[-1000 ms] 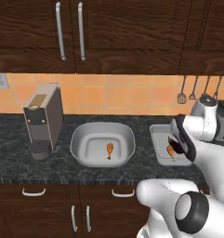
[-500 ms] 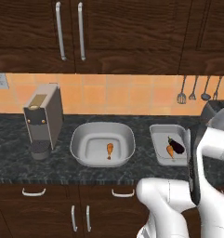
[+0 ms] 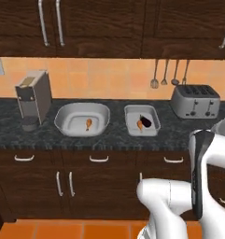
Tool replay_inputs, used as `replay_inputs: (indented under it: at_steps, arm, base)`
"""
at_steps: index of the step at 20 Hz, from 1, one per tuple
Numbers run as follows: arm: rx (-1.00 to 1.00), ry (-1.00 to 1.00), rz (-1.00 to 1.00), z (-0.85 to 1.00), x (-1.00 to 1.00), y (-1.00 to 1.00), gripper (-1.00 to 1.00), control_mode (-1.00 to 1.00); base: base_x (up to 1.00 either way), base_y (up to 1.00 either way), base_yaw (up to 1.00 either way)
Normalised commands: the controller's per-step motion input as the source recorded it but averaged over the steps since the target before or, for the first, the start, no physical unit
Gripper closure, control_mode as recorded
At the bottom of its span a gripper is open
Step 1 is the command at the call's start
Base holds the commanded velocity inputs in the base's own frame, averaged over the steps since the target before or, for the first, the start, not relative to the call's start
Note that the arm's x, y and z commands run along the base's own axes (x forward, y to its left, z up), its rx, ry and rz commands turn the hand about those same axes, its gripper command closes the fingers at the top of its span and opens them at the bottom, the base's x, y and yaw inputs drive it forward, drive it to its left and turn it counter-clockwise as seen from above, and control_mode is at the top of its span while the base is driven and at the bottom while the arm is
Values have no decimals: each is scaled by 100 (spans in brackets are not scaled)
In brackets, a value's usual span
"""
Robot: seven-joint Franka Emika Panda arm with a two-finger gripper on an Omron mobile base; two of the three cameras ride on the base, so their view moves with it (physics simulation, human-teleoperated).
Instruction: Place one eggplant and one chicken drumstick in each tupperware on the nearby counter, to pack two identical lunches.
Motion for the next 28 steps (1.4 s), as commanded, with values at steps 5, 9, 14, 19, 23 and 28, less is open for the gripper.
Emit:
replay_inputs:
  at_steps: [5, 9, 14, 19, 23, 28]
  arm:
    - [0, 0, 0, 0, 0, 0, -100, 100]
    - [0, 0, 0, 0, 0, 0, -100, 100]
    - [0, 0, 0, 0, 0, 0, -100, 100]
    - [0, 0, 0, 0, 0, 0, -100, 100]
    - [0, 0, 0, 0, 0, 0, -100, 100]
    - [0, 0, 0, 0, 0, 0, -100, 100]
  base:
    - [-71, -100, 0]
    - [-77, -100, 0]
    - [-27, -100, -1]
    - [-1, -100, -1]
    - [-5, -100, -6]
    - [0, -100, -6]
